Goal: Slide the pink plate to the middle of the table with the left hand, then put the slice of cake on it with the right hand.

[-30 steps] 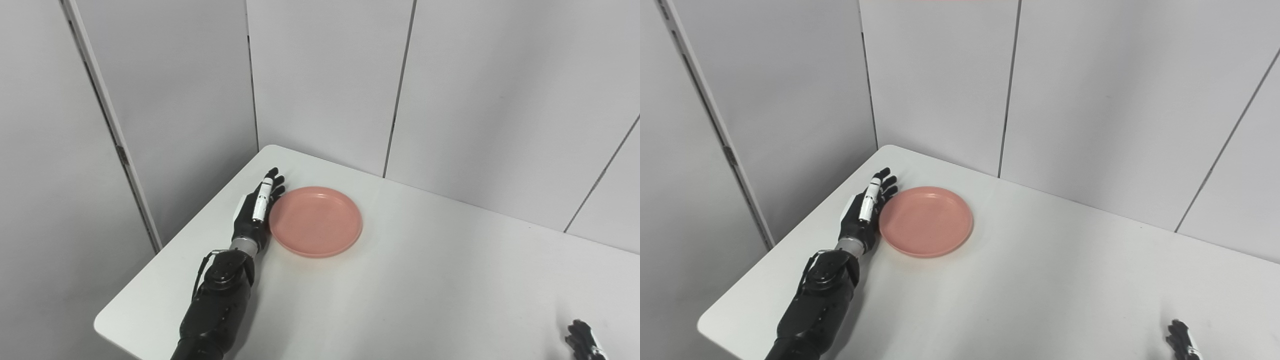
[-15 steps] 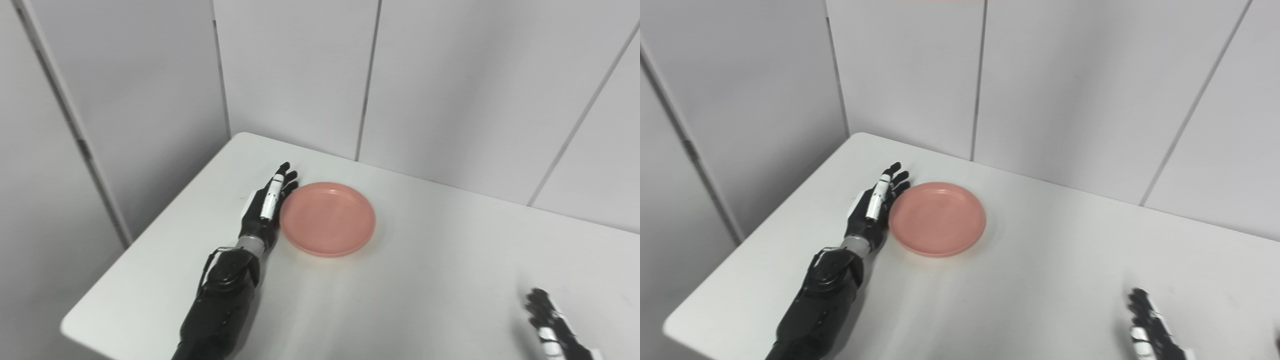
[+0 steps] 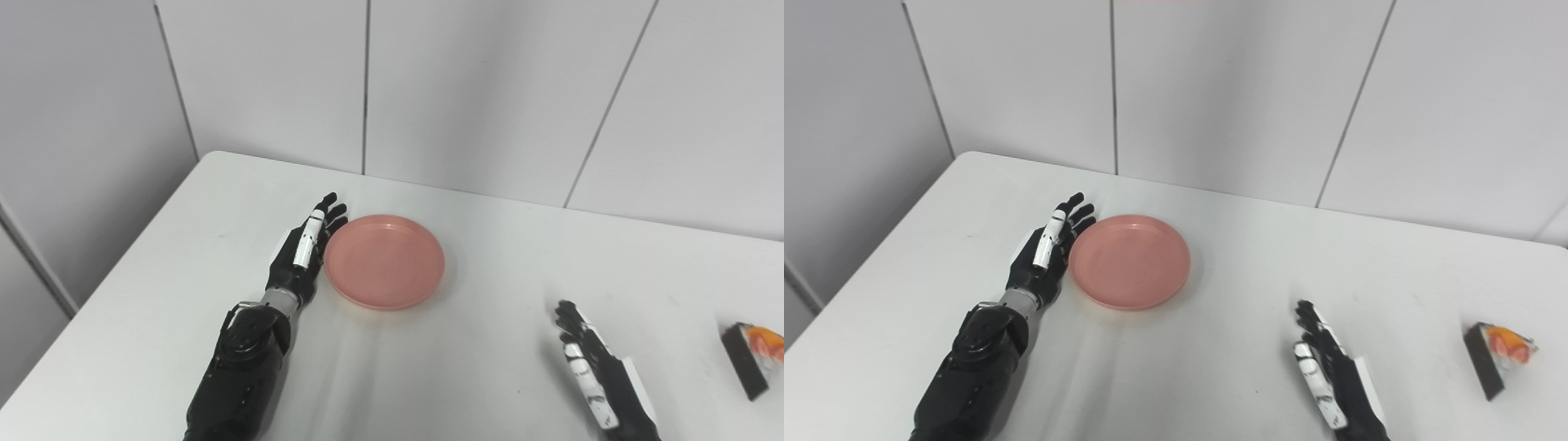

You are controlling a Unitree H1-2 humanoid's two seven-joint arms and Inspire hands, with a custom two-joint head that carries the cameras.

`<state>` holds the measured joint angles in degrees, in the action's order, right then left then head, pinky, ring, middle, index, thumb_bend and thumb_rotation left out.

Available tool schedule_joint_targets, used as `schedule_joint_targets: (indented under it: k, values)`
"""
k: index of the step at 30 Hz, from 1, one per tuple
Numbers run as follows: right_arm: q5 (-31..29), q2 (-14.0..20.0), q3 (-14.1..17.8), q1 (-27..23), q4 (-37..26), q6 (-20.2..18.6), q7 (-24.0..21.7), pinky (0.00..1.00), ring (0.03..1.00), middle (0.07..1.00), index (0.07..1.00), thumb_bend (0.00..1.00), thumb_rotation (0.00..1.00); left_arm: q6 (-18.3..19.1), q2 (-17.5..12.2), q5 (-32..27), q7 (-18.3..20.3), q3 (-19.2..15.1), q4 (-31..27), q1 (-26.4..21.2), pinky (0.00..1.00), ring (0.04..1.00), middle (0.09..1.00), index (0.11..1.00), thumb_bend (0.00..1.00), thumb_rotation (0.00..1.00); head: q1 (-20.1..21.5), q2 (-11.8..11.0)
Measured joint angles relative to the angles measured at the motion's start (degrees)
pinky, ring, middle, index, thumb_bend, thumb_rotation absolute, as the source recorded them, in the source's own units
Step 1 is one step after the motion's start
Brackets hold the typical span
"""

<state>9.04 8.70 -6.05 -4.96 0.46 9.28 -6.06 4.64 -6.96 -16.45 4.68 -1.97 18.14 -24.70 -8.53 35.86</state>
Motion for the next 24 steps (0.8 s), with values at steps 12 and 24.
schedule_joint_targets:
  k: [12, 24]
  values:
    - [2.0, -2.1, -1.2, 0.2, -1.3, -1.4, 0.3, 0.88, 0.908, 0.907, 0.911, 0.37, 1.00, 4.5, 5.0, 1.6, 3.0, 4.9, -5.0, 1.9, 0.93, 0.927, 0.932, 0.928, 0.40, 1.00, 4.3, 1.9]
    - [3.2, -2.5, -1.8, 0.5, -2.7, -3.7, 0.8, 0.89, 0.916, 0.915, 0.920, 0.38, 1.00, 6.3, 5.8, 1.6, 6.1, 5.7, -7.7, 4.0, 0.96, 0.946, 0.949, 0.940, 0.39, 1.00, 7.1, 2.8]
